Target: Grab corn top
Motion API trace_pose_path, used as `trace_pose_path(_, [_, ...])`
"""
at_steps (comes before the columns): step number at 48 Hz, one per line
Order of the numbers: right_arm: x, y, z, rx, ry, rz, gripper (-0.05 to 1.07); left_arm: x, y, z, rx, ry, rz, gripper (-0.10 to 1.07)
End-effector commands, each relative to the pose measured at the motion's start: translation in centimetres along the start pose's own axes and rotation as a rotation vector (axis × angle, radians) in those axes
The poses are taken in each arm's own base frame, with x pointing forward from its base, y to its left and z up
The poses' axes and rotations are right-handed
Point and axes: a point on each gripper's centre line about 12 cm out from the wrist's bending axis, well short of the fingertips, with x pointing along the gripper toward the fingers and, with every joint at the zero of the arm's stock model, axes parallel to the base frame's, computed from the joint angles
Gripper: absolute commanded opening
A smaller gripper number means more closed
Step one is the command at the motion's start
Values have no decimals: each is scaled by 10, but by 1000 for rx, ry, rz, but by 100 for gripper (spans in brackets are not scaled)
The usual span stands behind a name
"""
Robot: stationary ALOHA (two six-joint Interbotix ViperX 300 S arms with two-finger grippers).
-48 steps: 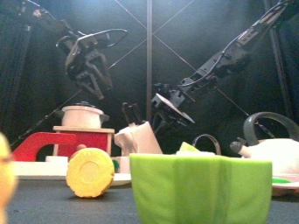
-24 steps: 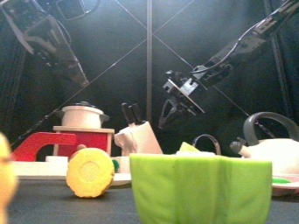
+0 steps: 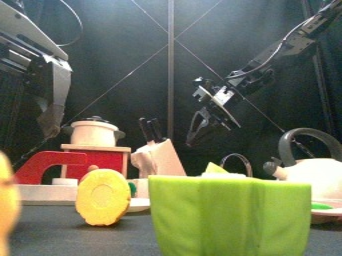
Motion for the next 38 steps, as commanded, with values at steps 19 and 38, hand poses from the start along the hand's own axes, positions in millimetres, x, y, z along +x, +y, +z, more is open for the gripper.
trace_pose_path(19, [-10, 6, 10, 0, -35, 24, 54, 40, -24, 39, 70, -47, -38, 94])
trace_pose_path(38, [-8, 7, 9, 0, -30, 23, 54, 48, -36, 45, 121, -104, -93, 94])
